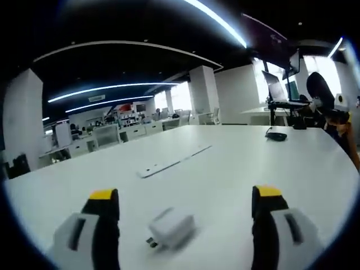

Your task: Plug the desk Type‑C cable into the charger adapter.

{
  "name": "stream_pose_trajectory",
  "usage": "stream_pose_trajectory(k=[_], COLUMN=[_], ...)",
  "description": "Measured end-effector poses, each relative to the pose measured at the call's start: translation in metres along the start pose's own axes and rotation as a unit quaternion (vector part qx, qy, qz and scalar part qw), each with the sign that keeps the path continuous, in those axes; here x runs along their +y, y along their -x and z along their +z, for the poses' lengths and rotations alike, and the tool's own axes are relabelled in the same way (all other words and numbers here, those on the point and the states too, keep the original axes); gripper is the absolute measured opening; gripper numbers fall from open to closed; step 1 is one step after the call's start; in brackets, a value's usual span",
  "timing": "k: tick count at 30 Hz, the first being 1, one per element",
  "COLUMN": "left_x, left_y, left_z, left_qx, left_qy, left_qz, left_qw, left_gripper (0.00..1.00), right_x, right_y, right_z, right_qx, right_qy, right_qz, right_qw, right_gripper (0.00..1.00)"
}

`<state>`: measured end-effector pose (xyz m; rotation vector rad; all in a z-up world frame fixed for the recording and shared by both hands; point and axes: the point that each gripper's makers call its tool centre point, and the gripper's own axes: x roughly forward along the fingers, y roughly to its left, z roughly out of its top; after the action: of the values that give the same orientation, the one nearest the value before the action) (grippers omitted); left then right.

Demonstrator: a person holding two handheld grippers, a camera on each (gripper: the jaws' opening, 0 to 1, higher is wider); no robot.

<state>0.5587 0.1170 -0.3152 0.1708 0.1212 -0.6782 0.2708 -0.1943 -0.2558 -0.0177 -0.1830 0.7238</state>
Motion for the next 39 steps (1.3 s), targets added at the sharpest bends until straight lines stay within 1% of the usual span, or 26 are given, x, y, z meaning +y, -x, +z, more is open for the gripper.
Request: stream_pose_trajectory(k=[4, 9, 13, 16, 20, 22, 24, 25, 28, 30, 34, 39], left_x=[0.008, 0.008, 0.006, 0.013, 0.019, 0.021, 0.021, 0.022, 0.023, 0.024, 0.024, 0.020], left_y=[-0.003, -0.003, -0.007, -0.010, -0.012, -0.013, -0.013, -0.013, -0.013, -0.014, -0.015, -0.014], left_z=[-0.007, -0.009, -0.025, -0.033, -0.038, -0.040, -0.042, -0.041, -0.041, -0.042, -0.044, -0.044], left_qx=[0.005, 0.007, 0.034, 0.045, 0.053, 0.056, 0.060, 0.059, 0.057, 0.059, 0.063, 0.066], left_qy=[0.002, 0.002, -0.009, -0.001, 0.005, 0.007, 0.006, 0.006, 0.006, 0.007, 0.006, 0.005], left_qz=[0.005, 0.005, -0.006, -0.005, -0.003, -0.003, -0.003, -0.001, 0.003, 0.003, 0.000, -0.013], left_qw=[1.0000, 1.0000, 0.9994, 0.9990, 0.9986, 0.9984, 0.9982, 0.9983, 0.9984, 0.9982, 0.9980, 0.9977], left_gripper=[0.98, 0.95, 0.90, 0.86, 0.82, 0.79, 0.74, 0.71, 0.67, 0.62, 0.53, 0.45], right_x=[-0.002, -0.002, 0.000, 0.000, -0.001, -0.002, -0.003, -0.003, -0.003, -0.004, -0.006, -0.006], right_y=[0.000, 0.000, 0.000, 0.000, 0.000, 0.000, 0.000, 0.000, 0.000, 0.000, 0.000, 0.000], right_z=[-0.001, -0.001, -0.001, -0.001, -0.001, -0.001, -0.002, -0.002, -0.002, -0.002, -0.001, 0.000], right_qx=[0.002, 0.002, 0.002, 0.002, 0.002, 0.002, 0.002, 0.002, 0.002, 0.002, 0.001, 0.000], right_qy=[0.000, 0.000, 0.002, 0.003, 0.003, 0.003, 0.003, 0.002, 0.002, 0.003, 0.002, 0.004], right_qz=[-0.003, -0.003, -0.003, -0.003, -0.004, -0.004, -0.005, -0.005, -0.004, -0.004, -0.007, -0.007], right_qw=[1.0000, 1.0000, 1.0000, 1.0000, 1.0000, 1.0000, 1.0000, 1.0000, 1.0000, 1.0000, 1.0000, 1.0000], right_gripper=[0.91, 0.91, 0.91, 0.91, 0.91, 0.91, 0.91, 0.91, 0.91, 0.91, 0.91, 0.91])
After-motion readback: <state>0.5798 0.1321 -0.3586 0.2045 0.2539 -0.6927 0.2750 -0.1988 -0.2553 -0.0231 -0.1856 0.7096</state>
